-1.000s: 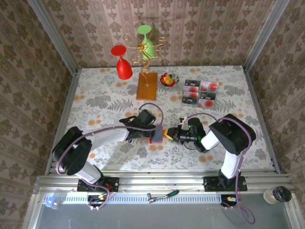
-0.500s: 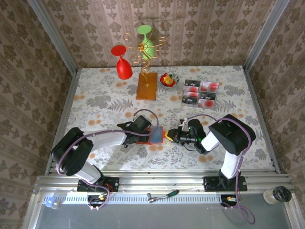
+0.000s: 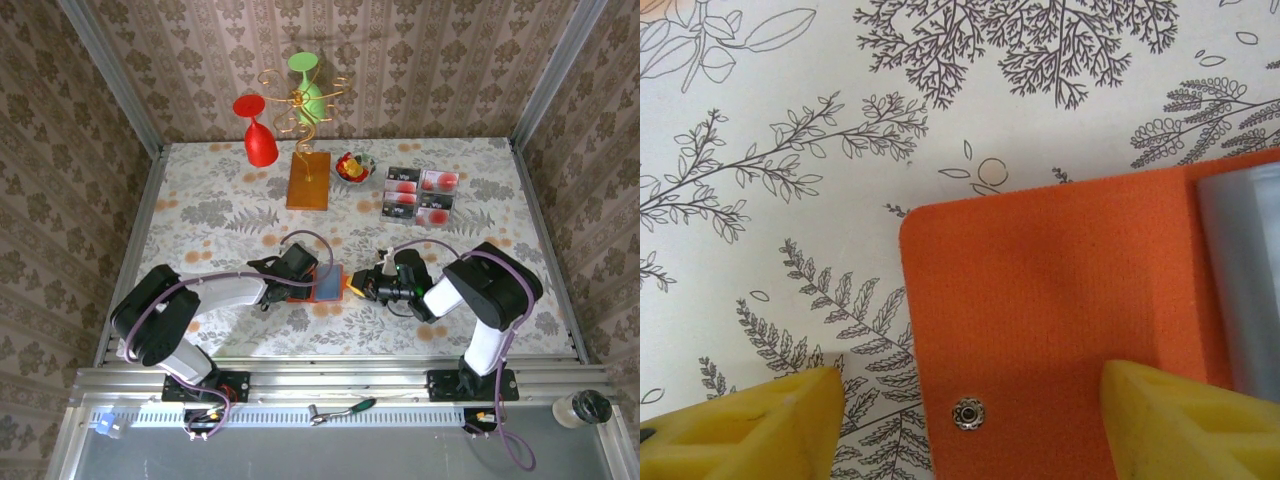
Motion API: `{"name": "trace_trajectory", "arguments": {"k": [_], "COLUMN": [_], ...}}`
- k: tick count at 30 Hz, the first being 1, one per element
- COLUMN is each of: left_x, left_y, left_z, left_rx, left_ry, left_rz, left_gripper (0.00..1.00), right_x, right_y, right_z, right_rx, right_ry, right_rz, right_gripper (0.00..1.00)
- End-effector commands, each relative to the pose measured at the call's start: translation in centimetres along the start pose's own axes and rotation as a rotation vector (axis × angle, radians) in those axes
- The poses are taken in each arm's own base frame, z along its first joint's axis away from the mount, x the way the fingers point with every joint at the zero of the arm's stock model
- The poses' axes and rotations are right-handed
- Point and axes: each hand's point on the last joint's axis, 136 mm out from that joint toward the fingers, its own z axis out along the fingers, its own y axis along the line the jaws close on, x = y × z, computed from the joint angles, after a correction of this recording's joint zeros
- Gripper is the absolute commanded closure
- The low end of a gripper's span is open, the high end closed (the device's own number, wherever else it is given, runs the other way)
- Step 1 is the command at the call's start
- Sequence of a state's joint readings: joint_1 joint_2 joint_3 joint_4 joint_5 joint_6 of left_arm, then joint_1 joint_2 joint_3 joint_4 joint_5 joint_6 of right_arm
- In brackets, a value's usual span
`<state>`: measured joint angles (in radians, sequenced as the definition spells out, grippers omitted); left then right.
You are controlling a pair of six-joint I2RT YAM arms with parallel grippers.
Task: Put the credit cards into the card holder
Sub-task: Open the card holder at the center of the table, then press the card holder at the center of the table.
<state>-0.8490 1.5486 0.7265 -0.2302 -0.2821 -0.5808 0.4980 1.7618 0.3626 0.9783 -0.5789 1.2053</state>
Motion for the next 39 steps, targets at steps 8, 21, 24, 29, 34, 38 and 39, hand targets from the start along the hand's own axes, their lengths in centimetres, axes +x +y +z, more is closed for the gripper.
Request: {"name": "trace_trajectory", "arguments": {"k": [8,21,24,29,34,38,39], "left_x": [-0.5,-0.7,-0.6,-0.6,-0.6,-0.5,-0.5], "left_y": [0.2,0.0,-0.1,-0.3,-0.4,-0.2,-0.2], "left_z": [-1.2,-1.6,-1.6,-1.7,-2.0,-2.6,-2.7], "left_rx": [0.004,0.018,0.027,0.043,0.064,0.079,0.08], "left_ry": [-0.044,-0.07,-0.072,-0.079,-0.093,-0.102,-0.099], "left_rz": [0.014,0.007,-0.002,-0.017,-0.049,-0.069,-0.073], "left_gripper": [0.31,0.31,0.31,0.31,0.31,0.31,0.31], "right_x": [-1.7,-2.2,-1.6,-1.2,-1.3,-1.1,-1.0], "right_y": [2.4,8.8,8.3,6.7,3.2,1.1,0.7], "right_z": [-3.6,-3.5,-0.9,2.7,4.6,5.0,4.9], "right_rx": [0.171,0.285,0.332,0.388,0.442,0.485,0.496], "right_ry": [-0.077,-0.048,-0.015,0.005,0.016,0.026,0.026], "right_rz": [-0.145,-0.339,-0.343,-0.308,-0.264,-0.237,-0.232], "right_gripper": [0.43,0.74,0.75,0.79,0.82,0.83,0.83]}}
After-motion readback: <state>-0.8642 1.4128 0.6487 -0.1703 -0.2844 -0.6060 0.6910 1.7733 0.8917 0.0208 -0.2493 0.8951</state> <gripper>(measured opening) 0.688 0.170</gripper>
